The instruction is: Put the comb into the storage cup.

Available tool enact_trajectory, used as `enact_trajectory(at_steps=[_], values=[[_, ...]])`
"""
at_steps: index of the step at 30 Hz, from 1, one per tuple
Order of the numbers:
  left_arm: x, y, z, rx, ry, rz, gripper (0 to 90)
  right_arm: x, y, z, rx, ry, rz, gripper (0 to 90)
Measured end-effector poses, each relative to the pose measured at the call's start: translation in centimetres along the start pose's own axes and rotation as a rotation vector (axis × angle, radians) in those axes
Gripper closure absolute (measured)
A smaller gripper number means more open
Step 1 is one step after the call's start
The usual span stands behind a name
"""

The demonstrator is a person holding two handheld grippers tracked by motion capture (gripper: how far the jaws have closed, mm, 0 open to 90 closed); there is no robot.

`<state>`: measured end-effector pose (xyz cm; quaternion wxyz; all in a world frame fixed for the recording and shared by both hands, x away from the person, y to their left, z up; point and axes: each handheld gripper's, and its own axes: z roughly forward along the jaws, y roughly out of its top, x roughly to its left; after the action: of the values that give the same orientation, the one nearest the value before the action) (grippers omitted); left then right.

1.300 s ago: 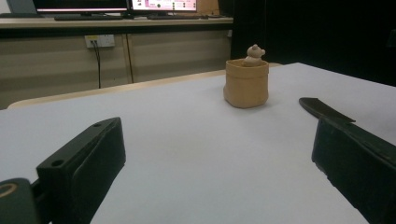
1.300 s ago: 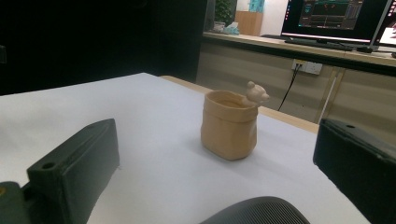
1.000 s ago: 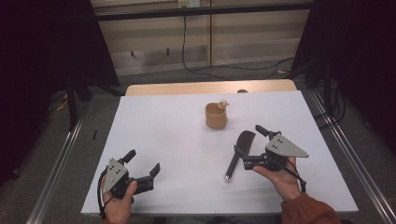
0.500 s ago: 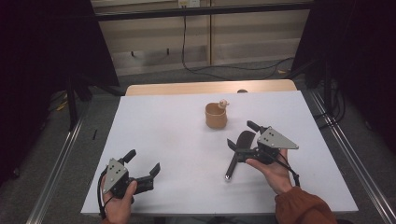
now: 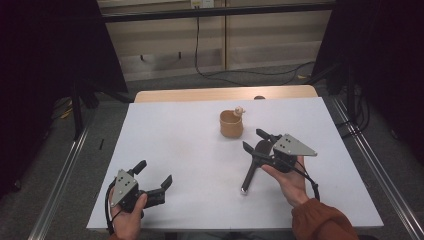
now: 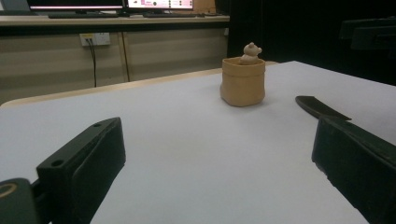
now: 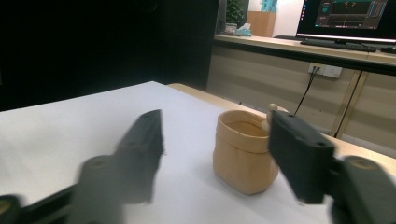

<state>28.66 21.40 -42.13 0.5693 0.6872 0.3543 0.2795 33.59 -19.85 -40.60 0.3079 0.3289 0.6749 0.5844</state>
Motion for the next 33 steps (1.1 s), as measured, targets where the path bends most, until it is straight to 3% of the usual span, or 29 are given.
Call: enact_trajectory(at_steps=[7, 11, 12, 15, 18, 19, 20, 24, 33], values=[[0.0, 0.0, 0.0, 0.003, -0.001, 0.000, 2.8, -0.4, 0.2, 0.0, 0.072, 0.051, 0.055, 58.9], [0.0, 0.0, 0.0, 0.004, -0.001, 0.003, 2.6, -0.5, 0.6, -0.2, 0.078, 0.059, 0.072, 65.3], [0.0, 0.0, 0.0, 0.004, -0.001, 0.003, 2.4, -0.6, 0.9, -0.3, 0.103, 0.075, 0.107, 70.2], [0.0, 0.0, 0.0, 0.005, -0.002, 0.002, 2.4, -0.7, 0.9, -0.2, 0.130, 0.106, 0.123, 76.5], [0.1, 0.0, 0.0, 0.005, -0.001, 0.003, 2.4, -0.7, 0.9, 0.1, 0.174, 0.126, 0.115, 79.3], [0.1, 0.0, 0.0, 0.005, 0.000, 0.003, 2.4, -0.6, 0.9, 0.3, 0.226, 0.126, 0.111, 81.1], [0.1, 0.0, 0.0, 0.003, 0.004, 0.001, 2.4, -0.7, 1.1, 0.6, 0.264, 0.164, 0.127, 87.3], [0.1, -0.1, 0.0, 0.005, 0.003, -0.006, 2.4, -0.6, 1.6, 1.2, 0.326, 0.198, 0.109, 90.0], [0.1, 0.0, -0.1, 0.007, 0.000, -0.001, 2.4, -0.3, 1.7, 1.8, 0.375, 0.229, 0.070, 90.0]])
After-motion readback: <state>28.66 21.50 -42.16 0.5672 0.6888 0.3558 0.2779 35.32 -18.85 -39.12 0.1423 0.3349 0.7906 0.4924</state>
